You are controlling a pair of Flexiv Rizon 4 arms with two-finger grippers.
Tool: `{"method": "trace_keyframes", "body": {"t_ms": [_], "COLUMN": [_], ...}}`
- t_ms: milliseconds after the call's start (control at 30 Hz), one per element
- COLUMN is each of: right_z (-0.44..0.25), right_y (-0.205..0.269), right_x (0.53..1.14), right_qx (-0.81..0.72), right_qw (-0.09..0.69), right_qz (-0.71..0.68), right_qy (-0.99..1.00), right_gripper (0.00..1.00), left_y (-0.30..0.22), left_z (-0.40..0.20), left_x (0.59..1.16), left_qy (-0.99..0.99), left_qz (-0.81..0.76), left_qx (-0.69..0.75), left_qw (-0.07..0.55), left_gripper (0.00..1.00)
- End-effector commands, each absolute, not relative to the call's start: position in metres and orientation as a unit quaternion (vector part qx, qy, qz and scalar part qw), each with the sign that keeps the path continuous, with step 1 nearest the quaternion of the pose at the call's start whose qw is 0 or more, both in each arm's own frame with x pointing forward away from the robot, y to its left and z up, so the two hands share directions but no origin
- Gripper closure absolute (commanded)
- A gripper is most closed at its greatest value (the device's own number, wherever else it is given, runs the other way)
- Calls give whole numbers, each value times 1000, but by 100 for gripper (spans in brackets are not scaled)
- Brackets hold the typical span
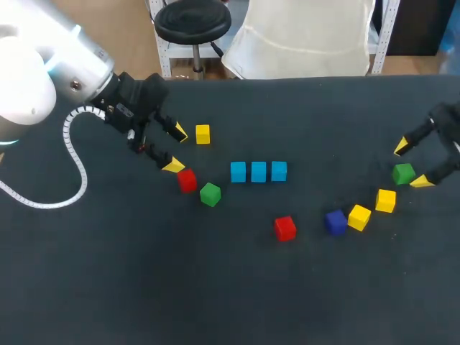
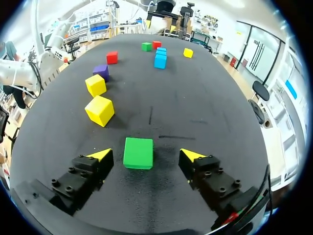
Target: Place the blue cubes, place green cubes on the blue cubes, place the yellow cubes on the green cubes, then place the red cubes on the yellow cubes, and place purple cube on the red cubes.
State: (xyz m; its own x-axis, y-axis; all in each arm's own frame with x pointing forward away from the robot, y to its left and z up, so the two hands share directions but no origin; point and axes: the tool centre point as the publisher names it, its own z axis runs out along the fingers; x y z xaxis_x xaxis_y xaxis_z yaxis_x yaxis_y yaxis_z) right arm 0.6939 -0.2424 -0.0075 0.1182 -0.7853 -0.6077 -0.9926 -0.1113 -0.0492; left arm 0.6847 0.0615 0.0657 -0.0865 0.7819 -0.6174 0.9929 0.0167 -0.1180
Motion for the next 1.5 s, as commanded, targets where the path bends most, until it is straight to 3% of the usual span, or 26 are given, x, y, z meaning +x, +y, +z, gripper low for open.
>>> {"method": "trace_keyframes", "body": {"t_ms": [33, 67, 133, 467, 533, 700, 933, 1500], "right_z": [-7, -7, -7, -8, -7, 0, 21, 62], "right_y": [-244, -244, -244, -245, -244, -241, -218, -90], "right_x": [691, 690, 690, 688, 688, 688, 690, 697], "right_qx": [-709, -708, -707, -704, -703, -694, -662, -644], "right_qw": [235, 236, 236, 237, 237, 247, 271, 241], "right_qz": [221, 220, 220, 220, 220, 217, 201, 156], "right_qy": [627, 628, 629, 632, 633, 641, 669, 709], "right_gripper": [33, 42, 49, 59, 67, 100, 100, 100], "left_y": [63, 63, 63, 63, 63, 63, 63, 63], "left_z": [65, 65, 65, 65, 65, 65, 65, 65], "left_x": [684, 684, 684, 684, 684, 684, 684, 684], "left_qy": [684, 684, 684, 684, 684, 684, 684, 684], "left_qz": [-270, -270, -270, -270, -270, -270, -270, -270], "left_qx": [648, 648, 648, 648, 648, 648, 648, 648], "left_qw": [197, 197, 197, 197, 197, 197, 197, 197], "left_gripper": [0, 0, 0, 0, 0, 0, 0, 0]}}
